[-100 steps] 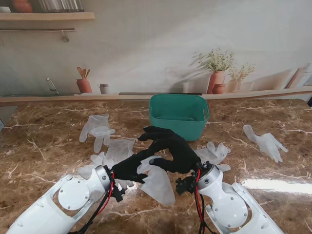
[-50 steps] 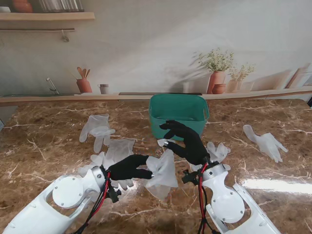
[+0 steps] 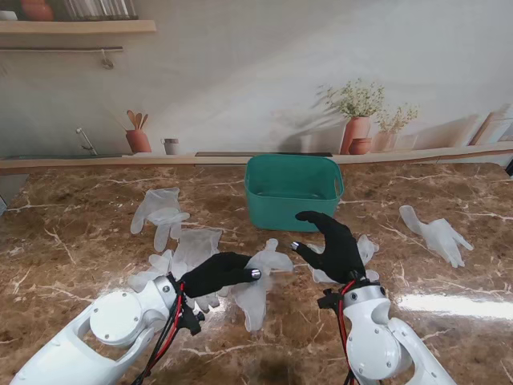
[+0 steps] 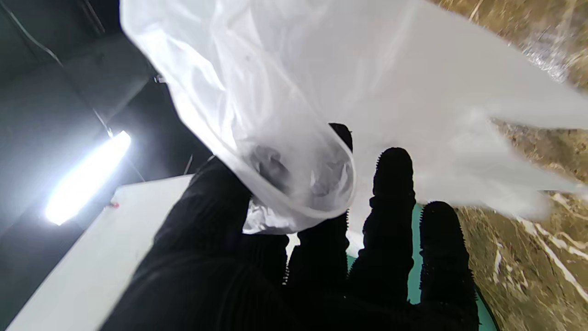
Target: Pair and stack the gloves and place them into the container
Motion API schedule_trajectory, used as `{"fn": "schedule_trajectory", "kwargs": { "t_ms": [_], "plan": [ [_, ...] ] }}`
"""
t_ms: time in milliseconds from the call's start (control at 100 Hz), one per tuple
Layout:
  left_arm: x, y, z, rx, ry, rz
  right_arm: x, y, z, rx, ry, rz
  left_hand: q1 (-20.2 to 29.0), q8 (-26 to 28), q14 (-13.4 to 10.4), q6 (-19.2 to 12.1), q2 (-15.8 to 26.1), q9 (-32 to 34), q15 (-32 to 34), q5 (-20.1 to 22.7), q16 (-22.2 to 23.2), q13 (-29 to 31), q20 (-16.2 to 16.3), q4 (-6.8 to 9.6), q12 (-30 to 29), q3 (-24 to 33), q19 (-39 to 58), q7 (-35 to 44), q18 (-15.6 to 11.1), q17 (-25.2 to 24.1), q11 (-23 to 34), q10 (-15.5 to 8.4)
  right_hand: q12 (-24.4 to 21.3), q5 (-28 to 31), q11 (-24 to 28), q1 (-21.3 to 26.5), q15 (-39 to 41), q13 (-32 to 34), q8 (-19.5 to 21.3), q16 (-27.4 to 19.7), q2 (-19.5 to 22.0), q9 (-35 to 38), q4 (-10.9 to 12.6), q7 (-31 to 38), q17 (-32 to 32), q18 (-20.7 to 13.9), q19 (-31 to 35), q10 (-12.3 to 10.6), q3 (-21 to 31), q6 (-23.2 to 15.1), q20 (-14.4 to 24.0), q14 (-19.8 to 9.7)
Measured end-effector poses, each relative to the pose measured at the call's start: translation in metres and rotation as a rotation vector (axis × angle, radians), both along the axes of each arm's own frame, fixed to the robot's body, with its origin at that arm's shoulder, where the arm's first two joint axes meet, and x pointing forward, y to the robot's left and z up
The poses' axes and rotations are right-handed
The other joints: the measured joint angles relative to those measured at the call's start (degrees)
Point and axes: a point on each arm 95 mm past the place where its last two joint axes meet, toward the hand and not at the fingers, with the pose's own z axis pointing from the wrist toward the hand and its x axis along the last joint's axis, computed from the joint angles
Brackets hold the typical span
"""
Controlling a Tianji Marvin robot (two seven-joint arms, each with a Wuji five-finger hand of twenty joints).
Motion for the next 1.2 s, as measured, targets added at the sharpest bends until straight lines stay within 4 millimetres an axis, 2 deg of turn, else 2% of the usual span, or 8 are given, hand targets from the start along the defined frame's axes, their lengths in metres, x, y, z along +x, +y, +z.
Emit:
{"fn": "schedule_trajectory", "kwargs": {
  "t_ms": [150, 280, 430, 550, 760, 950, 1060, 1200],
  "plan": [
    [-0.003, -0.004, 0.000, -0.018, 0.031, 0.082, -0.017, -0.014, 0.004, -0.032, -0.167, -0.062, 0.01, 0.00, 0.30, 0.01, 0.61, 0.00, 0.77, 0.00, 0.14, 0.02, 0.00, 0.03, 0.07, -0.53, 1.54, 0.53, 0.51, 0.00, 0.39, 0.06, 0.00, -2.27, -0.12, 0.00, -0.10, -0.45, -0.44, 0.00, -1.66, -2.62, 0.00, -1.41, -0.06, 0.00, -0.16, 0.02, -3.25, 1.29, 0.02, 0.02],
    [-0.006, -0.009, -0.001, -0.033, 0.073, 0.145, -0.029, -0.018, 0.006, -0.110, -0.276, 0.017, 0.02, 0.00, 0.73, 0.34, 0.60, 0.02, 2.07, 0.88, 0.32, 0.03, -0.01, 0.05, 0.08, -0.53, 2.43, 0.58, 0.58, 0.01, 0.88, 0.53, 0.00, -2.27, -0.11, -1.64, -0.69, -0.45, -0.44, 0.00, -5.85, -2.64, 0.00, -1.41, -0.80, -0.04, -1.34, -0.13, -4.86, 1.26, 0.04, -0.05],
    [-0.009, -0.014, 0.000, -0.062, 0.103, 0.191, -0.043, -0.019, 0.000, -0.220, -0.286, 0.194, 0.02, 0.00, 0.99, 0.44, 0.60, 0.02, 2.14, 0.88, 0.38, 0.03, -0.02, 0.06, 0.09, -0.53, 2.98, 0.61, 0.61, 0.01, 1.01, 0.57, 0.00, -5.36, -1.04, -5.96, -2.34, -3.42, -0.28, 0.14, -15.66, -5.95, 0.00, -2.18, -2.54, -0.48, -2.93, -0.75, 3.13, 1.46, 0.08, -0.91],
    [-0.009, -0.017, 0.001, -0.081, 0.108, 0.246, -0.048, -0.020, -0.006, -0.349, -0.288, 0.242, 0.02, 0.00, 0.99, 0.45, 0.59, 0.02, 2.88, 0.88, 0.51, 0.03, -0.02, 0.06, 0.09, -0.53, 4.40, 0.63, 0.63, 0.01, 1.02, 0.57, 0.00, -9.83, -2.36, -7.37, -3.75, -6.65, -0.31, 0.14, -18.74, -10.67, -0.39, -4.63, -4.20, -0.99, -4.37, -0.72, 5.76, 3.59, 0.08, -1.47],
    [-0.010, -0.023, 0.003, -0.133, 0.138, 0.261, -0.054, -0.001, -0.020, -0.385, -0.270, 0.264, 0.02, -0.70, 1.00, 0.45, 0.59, 0.02, 2.90, 0.88, 0.55, 0.03, -0.02, 0.06, 0.09, -0.54, 5.12, 0.63, 0.63, 0.01, 1.02, 0.57, 0.00, -19.94, -3.03, -8.97, -3.75, -11.82, 1.03, 0.14, -18.11, -20.12, -0.40, -8.14, -7.00, -2.07, -5.11, 0.65, 6.47, 7.12, 0.09, -1.55],
    [-0.011, -0.025, 0.003, -0.132, 0.139, 0.256, -0.057, 0.025, -0.028, -0.348, -0.380, 0.217, 0.02, -0.77, 1.01, 0.45, 0.59, 0.02, 2.90, 0.88, 0.55, 0.03, -0.02, 0.06, 0.09, -0.54, 5.14, 0.63, 0.63, 0.01, 1.03, 0.57, 0.95, -18.69, 1.12, -8.48, -0.86, -11.02, 6.12, 0.21, -13.87, -18.32, -0.40, -4.64, -5.86, -2.23, -5.03, 1.00, 3.67, 6.90, 1.52, -1.54],
    [-0.011, -0.026, 0.002, -0.131, 0.142, 0.251, -0.053, 0.030, -0.027, -0.309, -0.419, 0.157, 0.02, -1.10, 1.01, 0.45, 0.59, 0.02, 2.90, 0.88, 0.56, 0.02, -0.02, 0.06, 0.05, -0.54, 5.14, 0.62, 0.63, -0.03, 1.02, 0.57, 3.64, -12.63, 6.43, -7.02, 2.04, -8.58, 10.35, 0.35, -13.12, -14.26, -0.40, 2.52, -5.18, -2.31, -4.34, 0.23, 3.32, 3.53, 1.52, -1.50],
    [-0.011, -0.025, 0.001, -0.125, 0.145, 0.242, -0.049, 0.035, -0.022, -0.167, -0.411, 0.136, 0.02, -1.43, 1.02, 0.45, 0.59, 0.02, 2.90, 0.88, 0.56, 0.02, -0.02, 0.06, 0.04, -0.63, 5.14, 0.62, 0.63, -0.07, 1.03, 0.57, 6.39, -4.20, 11.15, -3.97, 5.32, -4.08, 18.06, 2.25, -7.81, -8.74, -0.40, 11.79, -3.89, -2.28, -2.74, -1.63, 1.30, -6.09, 1.52, -1.54]
  ]
}}
